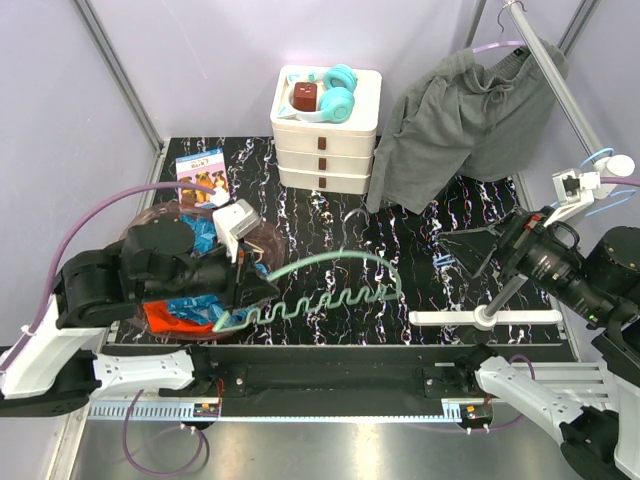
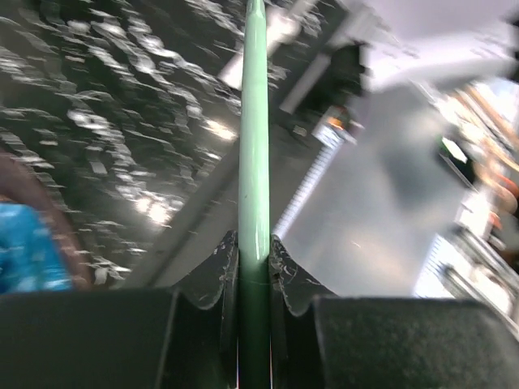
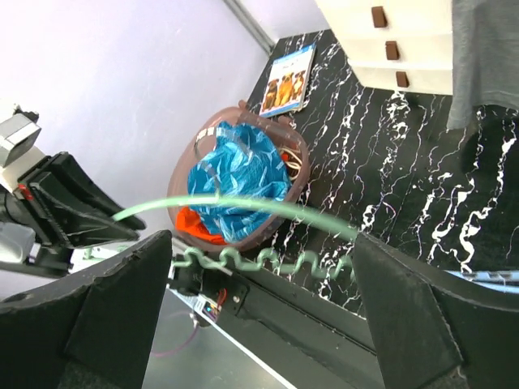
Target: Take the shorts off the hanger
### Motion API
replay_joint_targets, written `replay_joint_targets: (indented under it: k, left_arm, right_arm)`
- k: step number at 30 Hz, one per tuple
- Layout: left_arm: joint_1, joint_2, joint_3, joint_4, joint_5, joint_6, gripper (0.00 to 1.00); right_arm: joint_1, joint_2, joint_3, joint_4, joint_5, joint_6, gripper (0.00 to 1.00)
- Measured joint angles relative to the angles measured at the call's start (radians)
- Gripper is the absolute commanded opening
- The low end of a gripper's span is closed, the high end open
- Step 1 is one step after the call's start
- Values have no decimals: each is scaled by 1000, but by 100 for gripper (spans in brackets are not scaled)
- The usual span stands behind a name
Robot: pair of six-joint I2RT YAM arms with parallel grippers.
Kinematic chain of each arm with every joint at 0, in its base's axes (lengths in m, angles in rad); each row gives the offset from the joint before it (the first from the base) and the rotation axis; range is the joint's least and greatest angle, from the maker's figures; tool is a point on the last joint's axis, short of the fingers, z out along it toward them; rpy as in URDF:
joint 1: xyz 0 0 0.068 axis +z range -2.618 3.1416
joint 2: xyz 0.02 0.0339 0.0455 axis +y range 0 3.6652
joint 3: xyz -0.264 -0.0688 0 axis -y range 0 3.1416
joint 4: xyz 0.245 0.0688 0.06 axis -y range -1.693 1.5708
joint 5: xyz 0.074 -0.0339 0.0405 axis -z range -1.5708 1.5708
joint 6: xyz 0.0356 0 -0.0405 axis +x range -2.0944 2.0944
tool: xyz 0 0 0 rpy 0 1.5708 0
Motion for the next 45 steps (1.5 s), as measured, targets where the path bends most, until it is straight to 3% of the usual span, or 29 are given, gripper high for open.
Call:
replay_joint_targets:
  k: [2,4,6,9,12,16,24,32,45]
  left_arm:
    - [0,24,15,10,-63,21,0]
    - [0,51,29,47,-112,55,0]
    - [0,90,41,134,-158,105,0]
    - [13,175,143,152,-155,178,0]
    - [21,285,276,211,-145,237,0]
    - [41,449,455,268,-100,301,0]
    - [82,733,714,320,18,343,0]
    - [63,831,721,498,139,308,0]
    - [-13,936,723,671,175,238,0]
  right_arm:
    - [0,-6,1,0,21,16,88]
    - [0,-11,8,-5,44,32,74]
    - [0,-23,27,-9,71,52,49]
    - [0,-37,77,-30,113,80,24]
    - [0,-65,118,-39,150,98,10]
    - [0,-107,165,-51,197,130,1]
    - [0,-130,260,-135,272,170,0]
    - [0,-131,340,-214,280,204,0]
    - [0,-133,361,-263,280,227,0]
